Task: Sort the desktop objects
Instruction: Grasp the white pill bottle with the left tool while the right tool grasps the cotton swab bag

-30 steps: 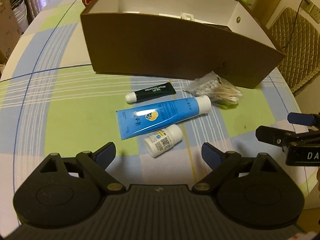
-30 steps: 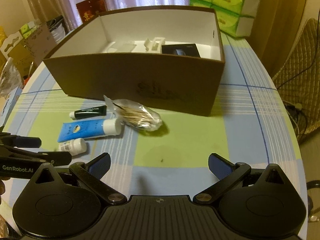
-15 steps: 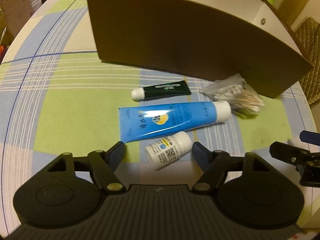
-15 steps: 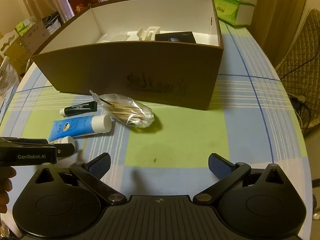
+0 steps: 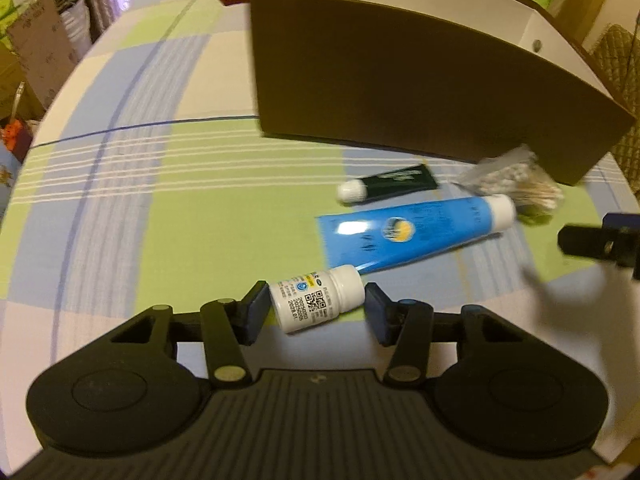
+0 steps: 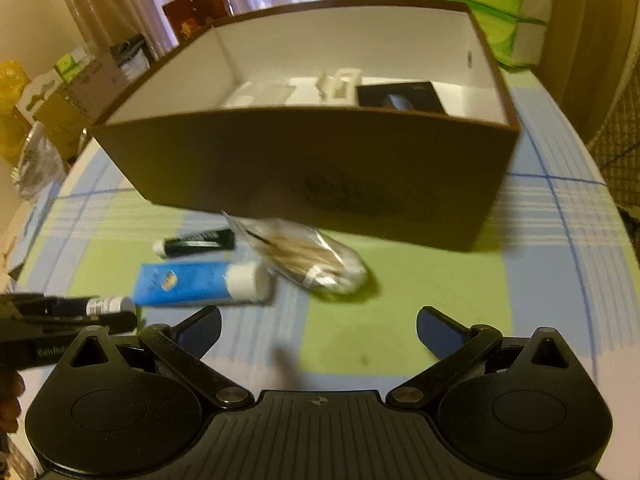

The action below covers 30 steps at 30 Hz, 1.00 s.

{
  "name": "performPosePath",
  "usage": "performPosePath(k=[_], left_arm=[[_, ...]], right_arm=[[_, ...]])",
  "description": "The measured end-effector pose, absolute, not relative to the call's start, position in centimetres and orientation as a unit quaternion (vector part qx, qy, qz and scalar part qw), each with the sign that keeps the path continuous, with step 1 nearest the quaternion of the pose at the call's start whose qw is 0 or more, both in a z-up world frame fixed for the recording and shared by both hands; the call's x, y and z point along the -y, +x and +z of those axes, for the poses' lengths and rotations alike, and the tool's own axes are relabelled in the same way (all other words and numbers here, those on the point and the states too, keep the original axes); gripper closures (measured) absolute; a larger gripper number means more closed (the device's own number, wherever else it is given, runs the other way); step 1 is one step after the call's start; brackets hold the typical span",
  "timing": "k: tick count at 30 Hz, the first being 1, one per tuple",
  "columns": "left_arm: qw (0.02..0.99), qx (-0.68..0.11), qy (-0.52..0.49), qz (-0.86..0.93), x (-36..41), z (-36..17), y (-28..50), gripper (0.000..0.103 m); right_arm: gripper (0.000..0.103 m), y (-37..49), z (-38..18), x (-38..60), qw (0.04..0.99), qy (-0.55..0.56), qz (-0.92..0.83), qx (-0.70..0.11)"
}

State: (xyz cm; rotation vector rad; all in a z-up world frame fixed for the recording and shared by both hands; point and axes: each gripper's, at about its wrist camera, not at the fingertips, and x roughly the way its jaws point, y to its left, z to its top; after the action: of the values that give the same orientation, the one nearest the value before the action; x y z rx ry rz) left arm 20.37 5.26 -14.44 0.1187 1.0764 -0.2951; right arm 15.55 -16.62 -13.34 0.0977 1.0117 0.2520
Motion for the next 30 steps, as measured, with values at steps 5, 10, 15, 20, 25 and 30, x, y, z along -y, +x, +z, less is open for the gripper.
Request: performPosePath(k=[5, 10, 15, 20, 25, 30], left_arm=[[0.850, -0.511, 0.042, -0.120, -7.3, -14.5, 21.5, 0.057], [0.853, -0.507, 0.042, -0.113, -8.3, -14.5, 22.3, 0.057], [0.853, -0.509, 0.041, -0.113, -8.5, -14.7, 22.9, 0.057], [0.853, -0.505, 0.049, -0.118, -8.2, -14.8, 23.2, 0.058], [0.854, -0.502, 0.057, -0.126, -8.0, -14.8, 23.3, 0.059], [0.855, -0.499, 0.062, -0.127, -7.9, -14.9, 23.2, 0.059]], right_arm=[[0.002, 17.5, -13.9, 15.9, 0.872, 0.068, 0.111, -0.472], [0.002, 19.5, -14.7, 15.4, 0.871, 0.074, 0.097, -0.475], [0.019, 20.1, -15.6, 15.2, 0.872, 0.070, 0.087, -0.476], [0.035, 20.0, -16.2, 15.6, 0.870, 0.082, 0.081, -0.480], [0.035, 19.4, -16.0, 16.3, 0.871, 0.082, 0.073, -0.480], [0.035, 18.6, -15.8, 17.3, 0.871, 0.077, 0.059, -0.482]])
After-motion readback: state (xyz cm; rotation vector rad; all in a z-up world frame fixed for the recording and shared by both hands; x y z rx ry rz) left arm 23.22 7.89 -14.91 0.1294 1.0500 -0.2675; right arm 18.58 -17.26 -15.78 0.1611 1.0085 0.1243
